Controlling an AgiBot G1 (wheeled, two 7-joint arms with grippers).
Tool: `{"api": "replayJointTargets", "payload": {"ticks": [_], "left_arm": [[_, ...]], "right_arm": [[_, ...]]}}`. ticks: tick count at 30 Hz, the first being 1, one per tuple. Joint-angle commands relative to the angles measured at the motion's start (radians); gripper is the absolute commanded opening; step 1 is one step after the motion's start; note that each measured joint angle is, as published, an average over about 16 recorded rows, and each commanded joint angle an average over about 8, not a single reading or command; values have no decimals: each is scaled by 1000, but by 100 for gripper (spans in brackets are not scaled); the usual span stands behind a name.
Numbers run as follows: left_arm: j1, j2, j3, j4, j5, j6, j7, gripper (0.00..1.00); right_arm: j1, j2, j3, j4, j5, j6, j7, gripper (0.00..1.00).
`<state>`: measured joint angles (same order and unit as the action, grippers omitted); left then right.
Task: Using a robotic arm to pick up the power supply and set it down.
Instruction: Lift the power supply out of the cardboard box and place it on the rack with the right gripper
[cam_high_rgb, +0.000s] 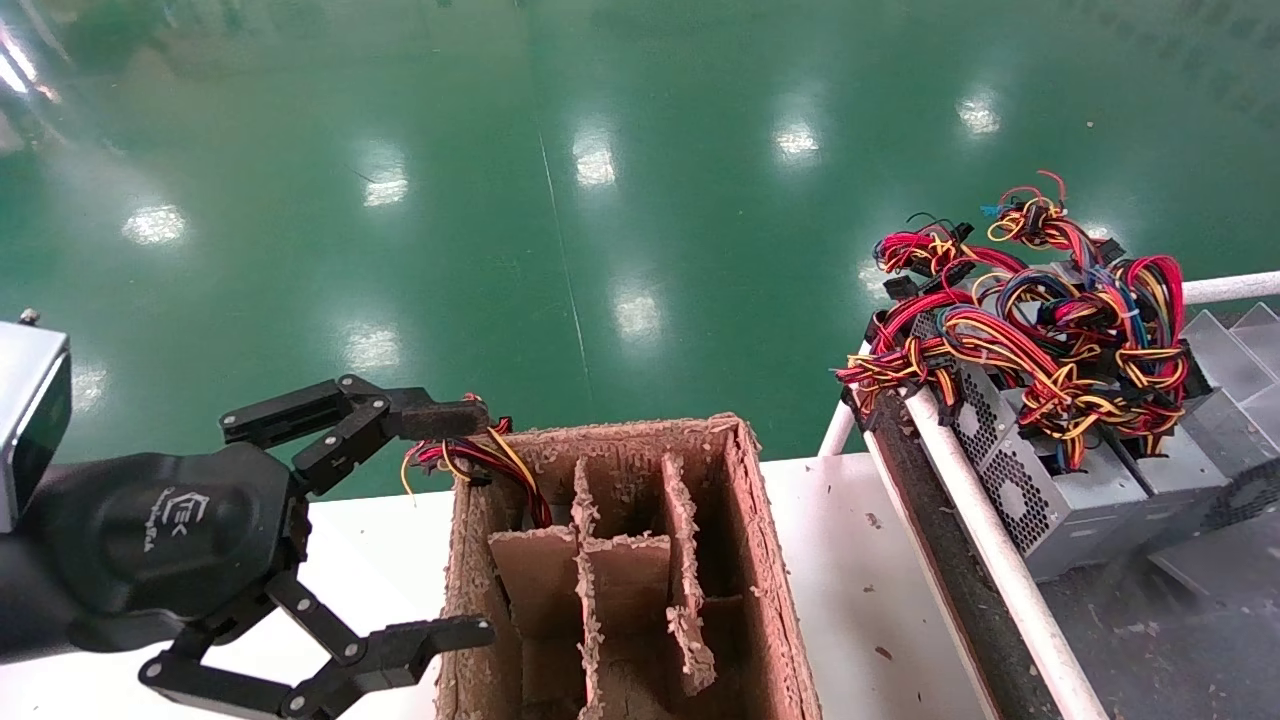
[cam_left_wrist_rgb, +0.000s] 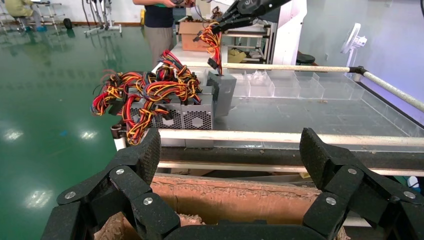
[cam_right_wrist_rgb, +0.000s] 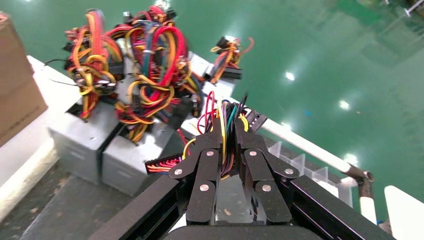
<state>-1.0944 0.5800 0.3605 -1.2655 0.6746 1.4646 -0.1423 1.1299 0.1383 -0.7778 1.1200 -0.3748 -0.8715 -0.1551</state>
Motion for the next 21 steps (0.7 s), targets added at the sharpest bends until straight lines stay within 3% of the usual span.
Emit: {"api": "replayJointTargets", "payload": {"ticks": [1,10,21], "left_arm": [[0,0,0,0,0,0,0,100],[0,0,0,0,0,0,0,100],[0,0,0,0,0,0,0,100]], "right_arm": [[2,14,-30,22,30,6,-21,0],[25,9,-102,106,111,105,-88,0],[29,-34,-100,142,108,146,-98,0]]}}
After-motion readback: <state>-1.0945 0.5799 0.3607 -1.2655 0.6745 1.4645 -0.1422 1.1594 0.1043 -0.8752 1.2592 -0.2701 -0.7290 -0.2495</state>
